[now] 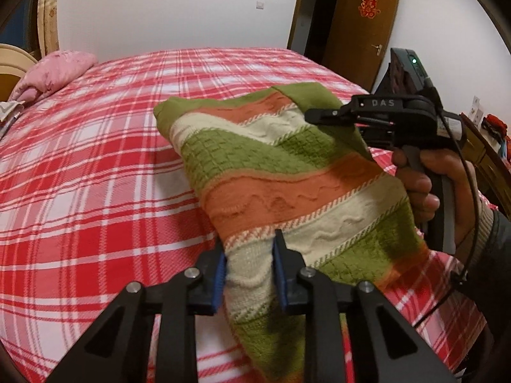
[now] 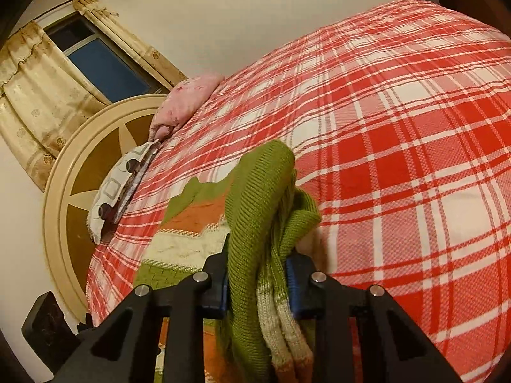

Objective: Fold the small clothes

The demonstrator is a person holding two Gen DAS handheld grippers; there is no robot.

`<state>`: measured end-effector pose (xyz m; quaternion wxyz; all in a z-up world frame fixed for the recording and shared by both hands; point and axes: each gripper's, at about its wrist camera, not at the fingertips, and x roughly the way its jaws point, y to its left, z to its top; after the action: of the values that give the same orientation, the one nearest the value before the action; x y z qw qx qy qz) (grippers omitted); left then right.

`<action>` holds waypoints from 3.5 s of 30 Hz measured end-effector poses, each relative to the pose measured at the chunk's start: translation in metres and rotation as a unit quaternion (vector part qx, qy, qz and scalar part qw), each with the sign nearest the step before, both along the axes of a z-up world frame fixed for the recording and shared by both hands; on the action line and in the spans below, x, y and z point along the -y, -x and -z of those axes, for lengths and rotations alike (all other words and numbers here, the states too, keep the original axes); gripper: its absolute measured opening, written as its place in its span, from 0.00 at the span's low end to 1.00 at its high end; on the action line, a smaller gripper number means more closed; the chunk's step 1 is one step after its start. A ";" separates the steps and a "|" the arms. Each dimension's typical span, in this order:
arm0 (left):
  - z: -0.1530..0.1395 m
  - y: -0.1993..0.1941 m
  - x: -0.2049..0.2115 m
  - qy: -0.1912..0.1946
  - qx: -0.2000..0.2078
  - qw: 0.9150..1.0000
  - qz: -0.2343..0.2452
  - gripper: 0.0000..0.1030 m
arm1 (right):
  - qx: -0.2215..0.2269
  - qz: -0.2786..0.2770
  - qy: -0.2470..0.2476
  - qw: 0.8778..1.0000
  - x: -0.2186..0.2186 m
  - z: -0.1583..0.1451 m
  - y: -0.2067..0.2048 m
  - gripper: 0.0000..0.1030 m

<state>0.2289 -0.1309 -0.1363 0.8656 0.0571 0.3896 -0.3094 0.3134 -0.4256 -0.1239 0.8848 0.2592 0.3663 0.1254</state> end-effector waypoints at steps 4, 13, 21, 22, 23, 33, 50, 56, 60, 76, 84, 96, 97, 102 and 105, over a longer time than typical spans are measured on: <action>-0.013 0.010 -0.019 0.012 0.011 1.000 -0.009 0.26 | 0.006 -0.010 -0.003 1.000 -0.015 -0.009 0.009 0.27; -0.025 0.039 -0.075 0.021 0.025 0.998 -0.047 0.25 | 0.008 -0.048 -0.009 0.999 -0.080 -0.021 0.017 0.27; -0.033 0.051 -0.119 0.034 0.028 0.996 -0.084 0.25 | 0.009 -0.083 -0.029 0.996 -0.139 -0.024 0.020 0.27; -0.034 0.054 -0.125 0.035 0.030 0.995 -0.088 0.25 | 0.009 -0.088 -0.033 0.996 -0.145 -0.024 0.020 0.27; -0.035 0.056 -0.130 0.035 0.031 0.995 -0.092 0.25 | 0.009 -0.092 -0.034 0.995 -0.151 -0.025 0.020 0.27; -0.036 0.070 -0.169 0.047 0.037 0.990 -0.127 0.25 | 0.012 -0.125 -0.040 0.991 -0.202 -0.029 0.021 0.27; -0.029 0.075 -0.229 0.064 0.032 0.982 -0.176 0.25 | 0.007 -0.170 -0.022 0.985 -0.272 -0.027 0.012 0.27; -0.025 0.077 -0.251 0.061 0.029 0.979 -0.191 0.25 | 0.002 -0.187 -0.010 0.982 -0.304 -0.023 0.003 0.27; -0.022 0.078 -0.263 0.061 0.027 0.978 -0.200 0.25 | -0.003 -0.197 -0.010 0.980 -0.325 -0.019 -0.002 0.27; -0.006 0.081 -0.289 0.068 0.010 0.973 -0.219 0.25 | -0.024 -0.217 -0.002 0.976 -0.367 -0.005 -0.016 0.27; 0.008 0.083 -0.300 0.063 -0.004 0.972 -0.227 0.25 | -0.035 -0.224 0.012 0.974 -0.386 0.005 -0.023 0.27; 0.035 0.084 -0.309 0.055 -0.015 0.972 -0.229 0.30 | -0.072 -0.216 0.064 0.972 -0.403 0.038 -0.041 0.27; 0.036 0.085 -0.309 0.054 -0.014 0.971 -0.231 0.33 | -0.073 -0.216 0.073 0.971 -0.403 0.040 -0.040 0.27; 0.039 0.093 -0.306 0.029 -0.001 0.971 -0.236 0.41 | -0.045 -0.224 0.116 0.967 -0.401 0.027 -0.008 0.36; 0.042 0.098 -0.304 0.018 0.006 0.972 -0.233 0.45 | -0.029 -0.239 0.135 0.961 -0.393 0.016 0.024 0.38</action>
<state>0.1306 0.1730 -0.1781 0.9170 -0.0493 0.3816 -0.1053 0.2893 -0.0322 -0.1403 0.8446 0.0454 0.4571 0.2750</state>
